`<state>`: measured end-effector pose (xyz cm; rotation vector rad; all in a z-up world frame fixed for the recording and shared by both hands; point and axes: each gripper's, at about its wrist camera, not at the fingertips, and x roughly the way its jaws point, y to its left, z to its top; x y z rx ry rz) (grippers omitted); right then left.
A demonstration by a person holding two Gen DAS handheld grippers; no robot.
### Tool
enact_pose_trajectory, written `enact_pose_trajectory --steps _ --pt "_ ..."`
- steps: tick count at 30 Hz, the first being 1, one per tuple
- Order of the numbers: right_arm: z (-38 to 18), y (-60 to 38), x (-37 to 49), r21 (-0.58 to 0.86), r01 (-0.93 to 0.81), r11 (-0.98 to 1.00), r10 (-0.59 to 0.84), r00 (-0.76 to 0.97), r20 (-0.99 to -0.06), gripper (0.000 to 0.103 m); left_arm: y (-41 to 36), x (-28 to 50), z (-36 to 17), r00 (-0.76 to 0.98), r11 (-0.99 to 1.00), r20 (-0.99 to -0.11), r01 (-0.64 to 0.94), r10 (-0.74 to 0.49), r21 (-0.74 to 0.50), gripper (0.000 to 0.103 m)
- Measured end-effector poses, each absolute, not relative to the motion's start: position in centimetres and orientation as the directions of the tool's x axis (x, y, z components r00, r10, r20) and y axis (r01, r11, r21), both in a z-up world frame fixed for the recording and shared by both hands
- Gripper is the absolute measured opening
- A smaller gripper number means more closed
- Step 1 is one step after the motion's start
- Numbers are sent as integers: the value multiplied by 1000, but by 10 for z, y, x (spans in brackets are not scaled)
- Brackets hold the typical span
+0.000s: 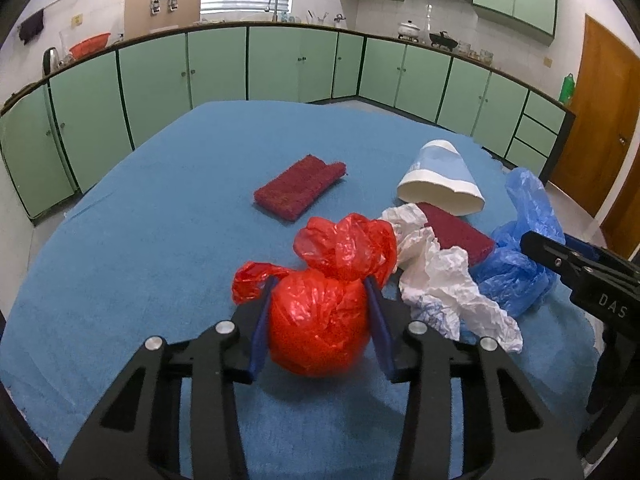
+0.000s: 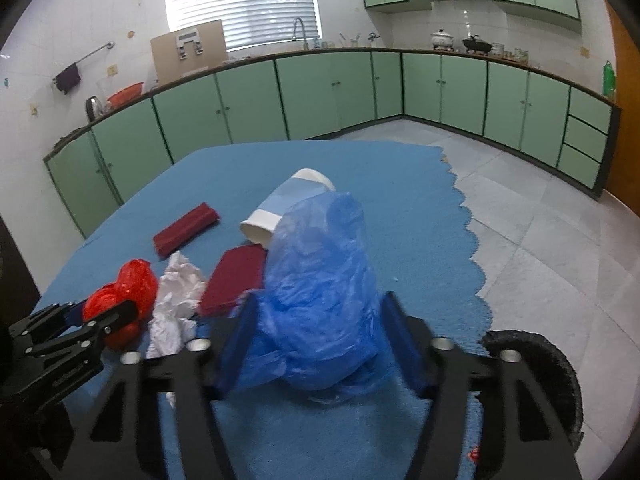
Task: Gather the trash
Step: 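Grasp the red plastic bag with the left gripper while the right grasps the blue bag, then lift and carry the red and blue bags over the black bin with both grippers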
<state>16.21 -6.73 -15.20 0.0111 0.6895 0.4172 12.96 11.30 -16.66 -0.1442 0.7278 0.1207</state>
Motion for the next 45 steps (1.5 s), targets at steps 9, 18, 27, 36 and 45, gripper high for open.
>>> enact_pose_trajectory --steps 9,18,27,36,45 --pt "-132 -70 152 149 -417 896 422 700 -576 8 115 123 -144 771 981 -631 -174 81 -86 37" --pt "-100 -81 140 151 -435 888 448 740 -502 8 106 119 -119 800 984 -596 -151 67 -93 36" --pt "-85 -95 127 149 -421 895 438 762 -477 8 83 115 -101 830 989 -557 -106 32 -101 36" --pt "-69 -117 113 152 -378 913 404 794 -453 8 50 112 -84 849 994 -528 -46 -13 -99 36" --pt "-60 -147 99 153 -325 933 359 826 -434 8 15 109 -69 858 994 -509 21 -71 -104 36"
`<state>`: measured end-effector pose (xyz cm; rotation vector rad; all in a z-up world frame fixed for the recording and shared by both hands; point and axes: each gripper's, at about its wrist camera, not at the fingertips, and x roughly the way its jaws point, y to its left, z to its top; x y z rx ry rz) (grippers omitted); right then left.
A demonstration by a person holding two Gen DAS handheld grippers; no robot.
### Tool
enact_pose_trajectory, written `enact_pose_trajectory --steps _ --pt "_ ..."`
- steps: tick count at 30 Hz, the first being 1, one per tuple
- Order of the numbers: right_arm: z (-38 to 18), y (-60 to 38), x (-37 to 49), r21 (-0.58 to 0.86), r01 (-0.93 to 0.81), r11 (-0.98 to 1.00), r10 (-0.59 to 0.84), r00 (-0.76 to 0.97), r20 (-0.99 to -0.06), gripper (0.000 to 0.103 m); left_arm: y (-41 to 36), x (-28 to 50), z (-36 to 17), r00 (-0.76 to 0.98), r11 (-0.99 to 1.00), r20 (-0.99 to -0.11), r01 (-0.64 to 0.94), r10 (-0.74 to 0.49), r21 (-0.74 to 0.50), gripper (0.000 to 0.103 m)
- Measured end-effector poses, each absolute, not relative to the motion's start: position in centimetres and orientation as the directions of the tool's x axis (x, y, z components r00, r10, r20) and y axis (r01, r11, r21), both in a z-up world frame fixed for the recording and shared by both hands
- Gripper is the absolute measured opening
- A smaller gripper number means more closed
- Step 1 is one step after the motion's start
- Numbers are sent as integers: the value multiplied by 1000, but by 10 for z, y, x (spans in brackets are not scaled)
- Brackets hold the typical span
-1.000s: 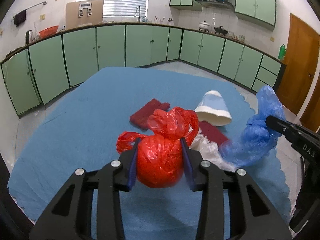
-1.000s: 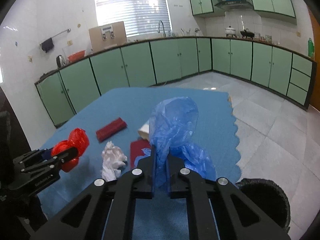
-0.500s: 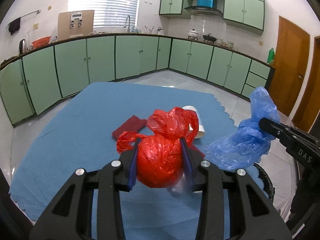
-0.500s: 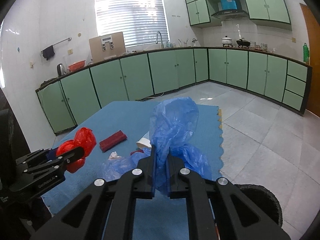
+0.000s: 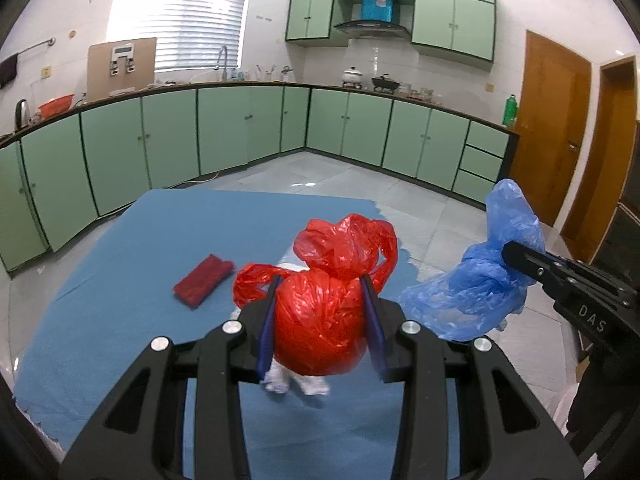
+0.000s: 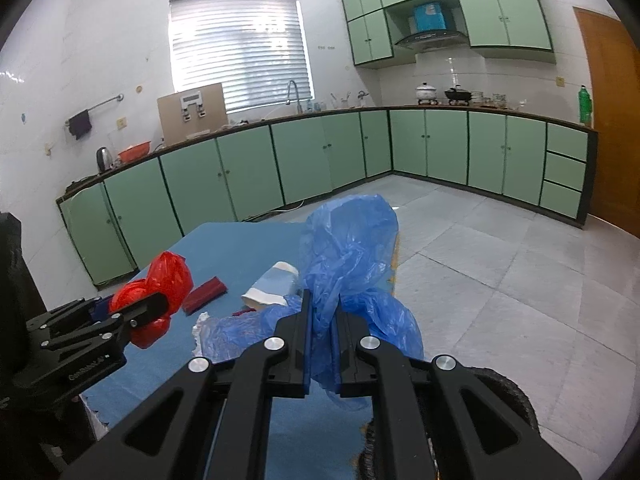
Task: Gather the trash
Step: 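Lift and carry the red and blue bags over the black bin with both grippers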
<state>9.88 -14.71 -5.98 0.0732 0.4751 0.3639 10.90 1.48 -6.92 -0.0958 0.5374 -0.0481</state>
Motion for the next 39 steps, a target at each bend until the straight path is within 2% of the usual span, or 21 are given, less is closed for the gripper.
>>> enact_pose_trajectory --steps 20,39 --pt "-58 -231 76 156 -179 971 230 876 -424 8 -63 102 -66 843 979 -498 187 -203 -83 36" --pt "-79 -304 63 155 -22 988 93 880 -465 7 -141 116 -92 779 942 -542 325 -316 -83 36"
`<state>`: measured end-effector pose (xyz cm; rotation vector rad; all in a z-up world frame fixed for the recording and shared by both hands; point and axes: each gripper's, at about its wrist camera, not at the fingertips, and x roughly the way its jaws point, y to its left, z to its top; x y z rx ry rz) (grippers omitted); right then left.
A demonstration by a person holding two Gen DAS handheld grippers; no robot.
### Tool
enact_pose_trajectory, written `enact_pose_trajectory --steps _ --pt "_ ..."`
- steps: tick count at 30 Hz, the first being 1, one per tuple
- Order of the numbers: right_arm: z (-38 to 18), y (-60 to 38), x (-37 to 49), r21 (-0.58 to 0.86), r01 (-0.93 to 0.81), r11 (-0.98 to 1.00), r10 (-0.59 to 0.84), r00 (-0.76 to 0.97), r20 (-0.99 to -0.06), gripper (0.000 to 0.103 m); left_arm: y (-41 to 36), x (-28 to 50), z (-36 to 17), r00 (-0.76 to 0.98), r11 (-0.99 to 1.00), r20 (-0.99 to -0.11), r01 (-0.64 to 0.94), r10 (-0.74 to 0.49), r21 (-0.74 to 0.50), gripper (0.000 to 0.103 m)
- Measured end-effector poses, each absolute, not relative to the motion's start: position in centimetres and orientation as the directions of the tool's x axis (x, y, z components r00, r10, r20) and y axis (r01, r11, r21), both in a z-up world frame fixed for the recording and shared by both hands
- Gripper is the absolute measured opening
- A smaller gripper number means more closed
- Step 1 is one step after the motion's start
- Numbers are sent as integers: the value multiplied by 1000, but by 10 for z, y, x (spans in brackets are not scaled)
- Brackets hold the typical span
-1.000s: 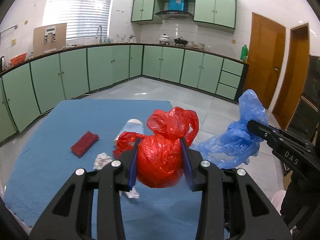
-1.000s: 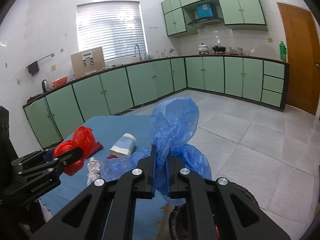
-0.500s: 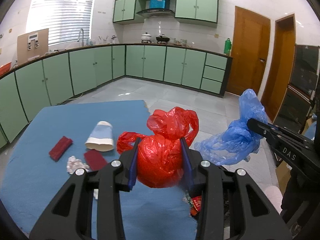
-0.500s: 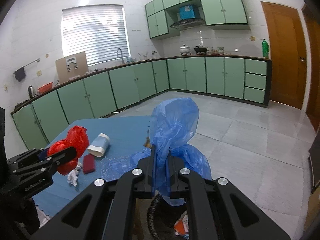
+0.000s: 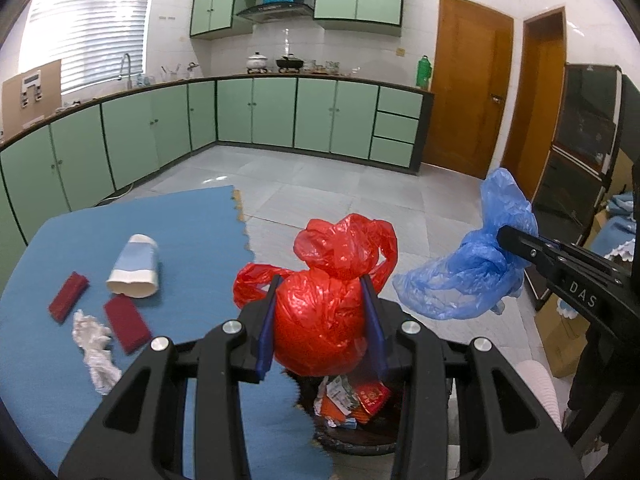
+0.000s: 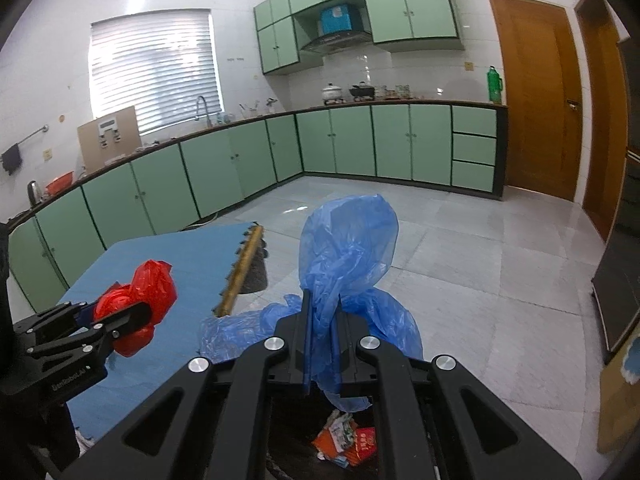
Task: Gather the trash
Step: 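Lift and carry the red and blue bags over the black bin with both grippers, then open both grippers to drop the bags into the bin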
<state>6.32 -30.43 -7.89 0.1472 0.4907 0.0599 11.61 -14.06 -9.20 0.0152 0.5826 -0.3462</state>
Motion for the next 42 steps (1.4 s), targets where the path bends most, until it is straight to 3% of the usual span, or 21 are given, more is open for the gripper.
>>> enact_pose_trajectory --steps 15,26,32,34,38,42 --pt "-129 -348 79 148 81 986 16 827 -562 8 -196 151 -145 697 909 -613 408 -372 -87 36" --pt "-170 -366 109 189 84 978 50 788 -614 8 -220 182 -175 668 908 -651 410 -362 -84 36" --pt "-189 -367 125 203 70 977 80 758 -648 19 -224 196 -182 653 911 -669 403 -354 -88 40" --pt "-192 -369 127 208 73 975 82 756 -650 33 -224 196 -185 647 911 -676 402 -353 -90 41" --pt "-190 -371 125 207 90 974 66 762 -644 44 -225 200 -189 636 913 -688 397 -350 -97 43" --pt "-186 -376 121 200 111 973 43 770 -637 56 -229 199 -192 632 910 -691 405 -351 -91 56"
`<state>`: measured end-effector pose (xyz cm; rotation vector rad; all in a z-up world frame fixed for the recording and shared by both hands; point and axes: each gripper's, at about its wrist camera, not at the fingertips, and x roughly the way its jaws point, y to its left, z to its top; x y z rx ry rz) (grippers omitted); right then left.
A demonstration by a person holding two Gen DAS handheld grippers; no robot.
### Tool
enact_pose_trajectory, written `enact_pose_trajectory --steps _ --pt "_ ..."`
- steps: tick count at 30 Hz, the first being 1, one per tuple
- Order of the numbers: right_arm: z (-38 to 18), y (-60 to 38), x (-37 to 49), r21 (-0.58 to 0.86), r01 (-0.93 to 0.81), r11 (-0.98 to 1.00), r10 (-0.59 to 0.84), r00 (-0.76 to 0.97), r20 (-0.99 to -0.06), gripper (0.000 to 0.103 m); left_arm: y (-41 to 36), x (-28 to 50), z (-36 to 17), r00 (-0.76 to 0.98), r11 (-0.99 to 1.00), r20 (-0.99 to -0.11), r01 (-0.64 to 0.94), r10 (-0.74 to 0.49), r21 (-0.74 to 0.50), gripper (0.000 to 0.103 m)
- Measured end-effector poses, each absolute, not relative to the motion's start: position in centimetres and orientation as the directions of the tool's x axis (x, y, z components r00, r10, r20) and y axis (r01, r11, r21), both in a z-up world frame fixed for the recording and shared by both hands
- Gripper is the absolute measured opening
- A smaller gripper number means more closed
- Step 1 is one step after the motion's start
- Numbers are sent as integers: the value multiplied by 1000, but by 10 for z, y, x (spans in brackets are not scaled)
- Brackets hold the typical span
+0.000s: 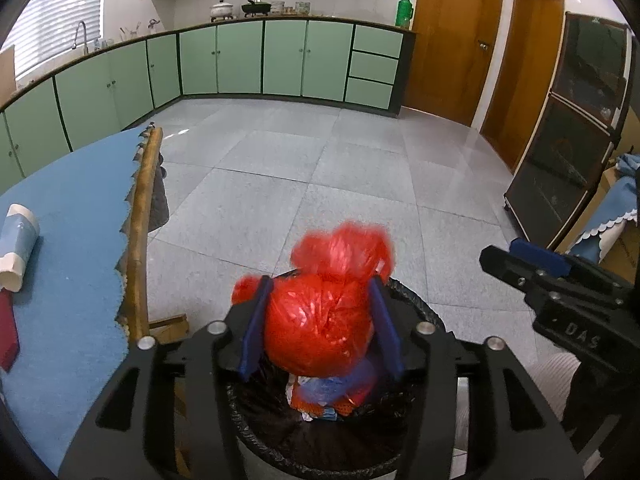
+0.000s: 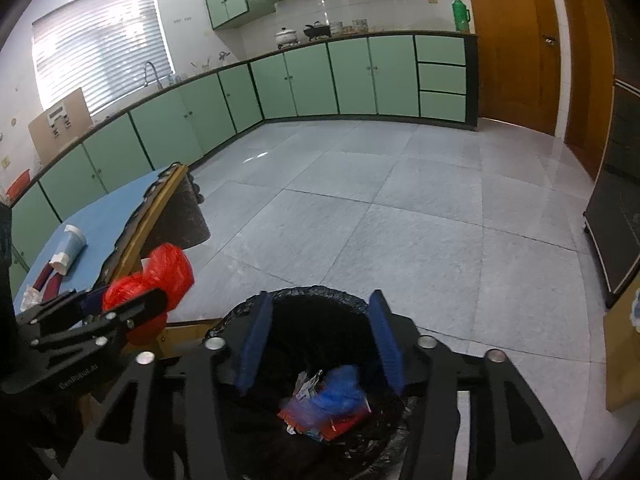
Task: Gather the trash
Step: 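Open both grippers to drop the bags into the bin, then move both tools back over the table toward the white tissue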
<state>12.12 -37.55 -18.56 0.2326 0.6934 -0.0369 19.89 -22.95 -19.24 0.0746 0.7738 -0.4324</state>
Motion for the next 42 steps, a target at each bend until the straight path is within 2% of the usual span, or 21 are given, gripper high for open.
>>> enact_pose_trajectory --steps 3,11,13,16,24,42 --pt "-182 -379 117 193 130 973 22 775 -631 61 -232 200 -191 634 909 -688 408 -353 -91 66" --pt "-173 -382 109 187 164 969 -15 788 -616 71 -222 196 -182 648 912 -669 395 -363 -112 72" --pt "-168 -380 107 182 171 968 -25 793 -609 78 -216 195 -177 656 914 -661 387 -364 -119 74" --pt "-161 -378 102 180 183 966 -41 802 -595 96 -203 188 -164 674 919 -642 373 -364 -129 78" --pt "-141 -356 93 183 153 971 -26 830 -557 97 -158 167 -134 738 944 -600 314 -308 -99 84" --pt "-115 -234 100 175 -58 983 140 851 -507 97 -9 116 -107 829 998 -558 8 -37 -55 85"
